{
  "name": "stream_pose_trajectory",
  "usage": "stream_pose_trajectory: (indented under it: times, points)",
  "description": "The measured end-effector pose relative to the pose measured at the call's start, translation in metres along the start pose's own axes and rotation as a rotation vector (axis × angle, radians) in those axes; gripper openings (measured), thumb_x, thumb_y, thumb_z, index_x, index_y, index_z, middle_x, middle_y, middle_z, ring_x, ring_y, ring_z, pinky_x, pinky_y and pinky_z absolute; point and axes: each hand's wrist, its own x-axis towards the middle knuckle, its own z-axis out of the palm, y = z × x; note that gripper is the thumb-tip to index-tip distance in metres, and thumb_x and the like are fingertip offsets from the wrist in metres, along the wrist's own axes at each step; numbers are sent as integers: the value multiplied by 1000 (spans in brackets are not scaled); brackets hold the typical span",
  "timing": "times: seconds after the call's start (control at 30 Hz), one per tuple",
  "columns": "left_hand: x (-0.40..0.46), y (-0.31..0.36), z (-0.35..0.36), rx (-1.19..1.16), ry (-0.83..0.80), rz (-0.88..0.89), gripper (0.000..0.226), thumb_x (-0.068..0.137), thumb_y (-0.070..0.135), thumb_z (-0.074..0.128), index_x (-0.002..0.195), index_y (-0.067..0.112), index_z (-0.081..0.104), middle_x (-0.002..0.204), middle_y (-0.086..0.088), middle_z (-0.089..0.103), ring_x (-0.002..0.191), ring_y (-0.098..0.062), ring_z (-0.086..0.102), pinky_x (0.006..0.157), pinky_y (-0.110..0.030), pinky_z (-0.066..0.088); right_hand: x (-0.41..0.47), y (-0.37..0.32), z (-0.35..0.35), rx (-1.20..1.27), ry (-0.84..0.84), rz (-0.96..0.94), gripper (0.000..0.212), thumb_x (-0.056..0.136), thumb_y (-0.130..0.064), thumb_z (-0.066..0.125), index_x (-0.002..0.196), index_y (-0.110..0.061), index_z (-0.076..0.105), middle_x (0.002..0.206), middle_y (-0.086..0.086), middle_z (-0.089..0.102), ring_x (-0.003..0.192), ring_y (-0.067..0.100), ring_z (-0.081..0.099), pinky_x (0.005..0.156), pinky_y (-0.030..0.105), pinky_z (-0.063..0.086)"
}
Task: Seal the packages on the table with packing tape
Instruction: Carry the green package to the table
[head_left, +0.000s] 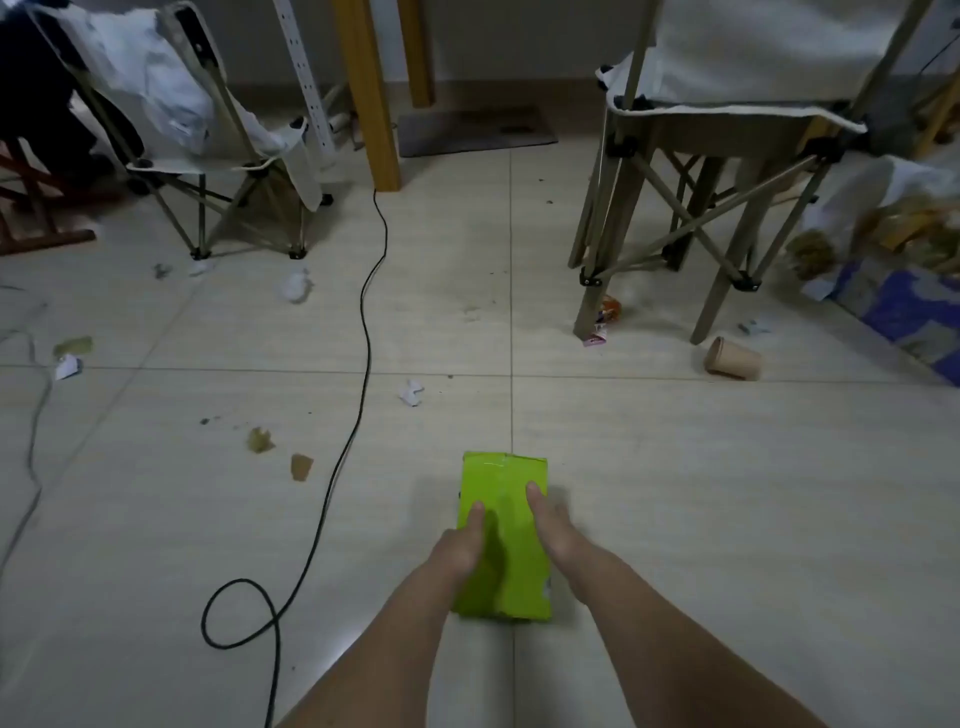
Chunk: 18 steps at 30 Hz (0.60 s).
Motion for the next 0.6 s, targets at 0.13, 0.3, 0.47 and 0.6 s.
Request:
stream_pose_trajectory:
  times: [0.13, 0.3, 0.47, 0.6]
  points:
    - [-11, 10, -6, -77, -90, 65, 74, 99, 61, 26, 150, 8, 34, 157, -15, 31, 144, -29, 31, 116, -35, 26, -8, -9, -11, 185, -96, 58, 79, 95, -66, 34, 156, -19, 17, 160, 6, 24, 145, 27, 28, 117, 45, 24]
    - [-18, 29, -15, -104, 72, 205, 70, 98, 66, 23, 153, 23, 30, 164, -1, 11, 151, -21, -6, 121, -43, 6, -18, -41, -27, 354, -79, -118, 54, 100, -45, 46, 147, -21, 36, 145, 7, 49, 127, 29, 52, 104, 46, 42]
    - [-26, 61, -27, -421, 128, 302, 70, 90, 75, 28, 148, 36, 36, 163, 7, 12, 151, -16, -2, 120, -52, 10, -31, -74, -36, 402, -57, -248, 35, 102, -32, 48, 136, -27, 46, 130, 4, 61, 116, 29, 60, 100, 58, 46]
    - [-50, 96, -47, -517, 93, 354, 69, 85, 81, 31, 140, 42, 44, 155, 9, 33, 144, -21, 29, 111, -59, 29, -52, -115, -49, 417, -71, -299, 38, 103, -30, 47, 141, -32, 40, 134, 1, 58, 118, 26, 58, 102, 54, 45]
